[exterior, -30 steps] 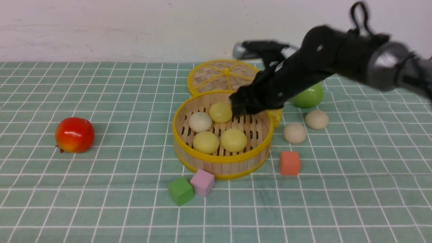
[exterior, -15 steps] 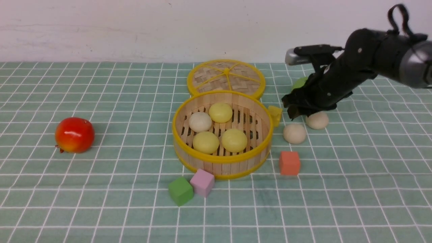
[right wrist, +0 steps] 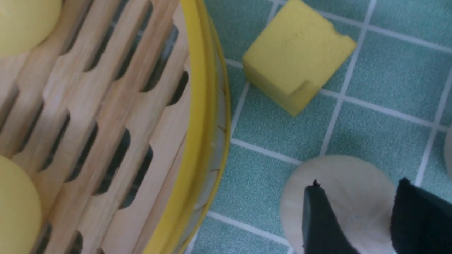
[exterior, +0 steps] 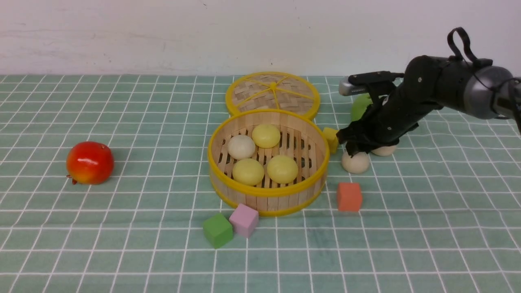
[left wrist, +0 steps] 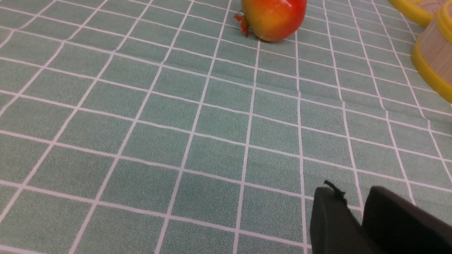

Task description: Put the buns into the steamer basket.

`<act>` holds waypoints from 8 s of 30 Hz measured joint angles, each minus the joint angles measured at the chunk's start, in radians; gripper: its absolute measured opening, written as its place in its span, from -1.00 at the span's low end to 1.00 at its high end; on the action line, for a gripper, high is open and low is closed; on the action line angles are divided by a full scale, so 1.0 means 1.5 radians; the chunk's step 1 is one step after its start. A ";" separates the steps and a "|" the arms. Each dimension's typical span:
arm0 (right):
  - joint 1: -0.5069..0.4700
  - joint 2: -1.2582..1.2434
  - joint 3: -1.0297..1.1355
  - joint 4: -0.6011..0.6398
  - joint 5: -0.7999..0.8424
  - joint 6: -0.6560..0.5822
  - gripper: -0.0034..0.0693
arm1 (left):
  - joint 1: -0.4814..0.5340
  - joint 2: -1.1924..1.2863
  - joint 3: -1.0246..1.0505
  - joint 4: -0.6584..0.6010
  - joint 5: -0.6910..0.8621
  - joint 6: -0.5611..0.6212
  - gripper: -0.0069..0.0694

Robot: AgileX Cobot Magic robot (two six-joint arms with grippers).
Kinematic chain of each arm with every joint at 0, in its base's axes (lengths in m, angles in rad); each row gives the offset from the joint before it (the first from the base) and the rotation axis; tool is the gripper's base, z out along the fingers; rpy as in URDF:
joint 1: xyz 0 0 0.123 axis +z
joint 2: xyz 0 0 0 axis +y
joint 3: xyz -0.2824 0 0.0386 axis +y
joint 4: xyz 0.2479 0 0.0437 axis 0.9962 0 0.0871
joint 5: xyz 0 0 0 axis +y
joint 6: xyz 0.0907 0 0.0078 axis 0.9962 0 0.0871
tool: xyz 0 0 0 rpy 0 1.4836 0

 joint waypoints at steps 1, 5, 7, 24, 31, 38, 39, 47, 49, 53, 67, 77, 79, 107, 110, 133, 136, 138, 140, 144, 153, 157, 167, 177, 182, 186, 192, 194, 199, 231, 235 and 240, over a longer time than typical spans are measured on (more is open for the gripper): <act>0.000 0.002 0.000 0.000 0.000 0.000 -0.20 | 0.000 0.000 0.000 0.000 0.000 0.000 -0.45; 0.000 0.003 0.000 0.000 -0.001 0.000 -0.50 | 0.000 0.000 0.000 0.000 0.000 0.000 -0.44; 0.000 0.003 0.000 0.000 -0.001 0.000 -0.69 | 0.000 0.000 0.000 0.000 0.000 0.000 -0.44; 0.037 -0.054 -0.112 0.082 0.024 -0.038 -0.90 | 0.000 0.000 0.000 0.000 0.000 0.000 -0.40; 0.097 -0.007 -0.114 0.137 -0.036 -0.079 -0.90 | 0.000 0.000 0.000 0.000 0.000 0.000 -0.39; 0.100 0.058 -0.114 0.136 -0.069 -0.083 -0.90 | 0.000 0.000 0.000 0.000 -0.001 0.000 -0.38; 0.100 0.060 -0.114 0.135 -0.070 -0.083 -0.90 | 0.000 0.000 0.000 0.000 -0.001 0.000 -0.38; 0.100 0.071 -0.115 0.123 -0.100 -0.085 -0.86 | 0.000 0.000 0.000 0.000 -0.001 0.000 -0.35; 0.100 0.071 -0.115 0.123 -0.100 -0.085 -0.84 | 0.000 0.000 0.000 0.000 -0.001 0.000 -0.34; 0.100 0.059 -0.115 0.119 -0.096 -0.085 -0.82 | 0.000 0.000 0.000 0.000 -0.001 0.000 -0.33; 0.100 0.031 -0.115 0.082 -0.081 -0.085 -0.78 | 0.000 0.000 0.000 0.000 -0.001 0.000 -0.29; 0.100 0.064 -0.115 0.077 -0.084 -0.061 -0.31 | 0.000 0.000 0.000 0.000 -0.001 0.000 -0.28; 0.100 0.060 -0.115 0.077 -0.084 -0.032 -0.08 | 0.000 0.000 0.000 0.000 -0.001 0.000 -0.28; -0.091 0.041 -0.118 -0.029 0.071 0.142 -0.18 | 0.000 0.000 0.000 0.000 -0.001 0.000 -0.24; -0.092 0.046 -0.118 0.008 0.053 0.135 -0.25 | 0.000 0.000 0.000 0.000 -0.001 0.000 -0.22; -0.092 0.070 -0.118 0.018 0.004 0.092 -0.23 | 0.000 0.000 0.000 0.000 -0.001 0.000 -0.19; -0.092 0.075 -0.118 0.018 0.004 0.092 -0.23 | 0.000 0.000 0.000 0.000 -0.001 0.000 -0.19; -0.092 0.075 -0.118 0.018 0.004 0.092 -0.24 | 0.000 0.000 0.000 0.000 -0.001 0.000 -0.19; -0.092 0.076 -0.118 0.018 0.003 0.092 -0.24 | 0.000 0.000 0.000 0.000 -0.001 0.000 -0.19; -0.092 0.081 -0.118 0.019 0.003 0.092 -0.31 | 0.000 0.000 0.000 0.000 -0.001 0.000 -0.19; -0.092 0.079 -0.118 0.029 0.010 0.092 -0.91 | 0.000 0.000 0.000 0.000 -0.001 0.000 -0.19; -0.092 0.056 -0.118 0.041 0.029 0.090 -0.91 | 0.000 0.000 0.000 0.000 -0.001 0.000 -0.19; 0.003 -0.058 -0.119 0.104 0.046 0.013 -0.91 | 0.000 0.000 0.000 0.000 -0.001 0.000 -0.19; 0.074 -0.040 -0.118 0.079 0.079 0.002 -0.91 | 0.000 0.000 0.000 0.000 -0.001 0.000 -0.19; 0.074 -0.022 -0.118 0.079 0.094 0.002 -0.91 | 0.000 0.000 0.000 0.000 -0.001 0.000 -0.19; 0.074 -0.005 -0.118 0.081 0.099 0.002 -0.91 | 0.000 0.000 0.000 0.000 -0.001 0.000 -0.19; 0.074 0.019 -0.118 0.099 0.098 0.002 -0.91 | 0.000 0.000 0.000 0.000 -0.001 0.000 -0.19; 0.074 0.025 -0.118 0.109 0.096 0.002 -0.91 | 0.000 0.000 0.000 0.000 -0.001 0.000 -0.19; 0.074 0.034 -0.118 0.123 0.094 0.002 -0.91 | 0.000 0.000 0.000 0.000 -0.001 0.000 -0.19; 0.074 0.010 -0.118 0.067 0.117 0.018 -0.08 | 0.000 0.000 0.000 0.000 -0.001 0.000 -0.19; 0.074 -0.036 -0.118 0.065 0.147 0.018 0.12 | 0.000 0.000 0.000 0.000 -0.001 0.000 -0.19; 0.074 -0.110 -0.118 0.052 0.198 0.018 0.12 | 0.000 0.000 0.000 0.000 -0.001 0.000 -0.19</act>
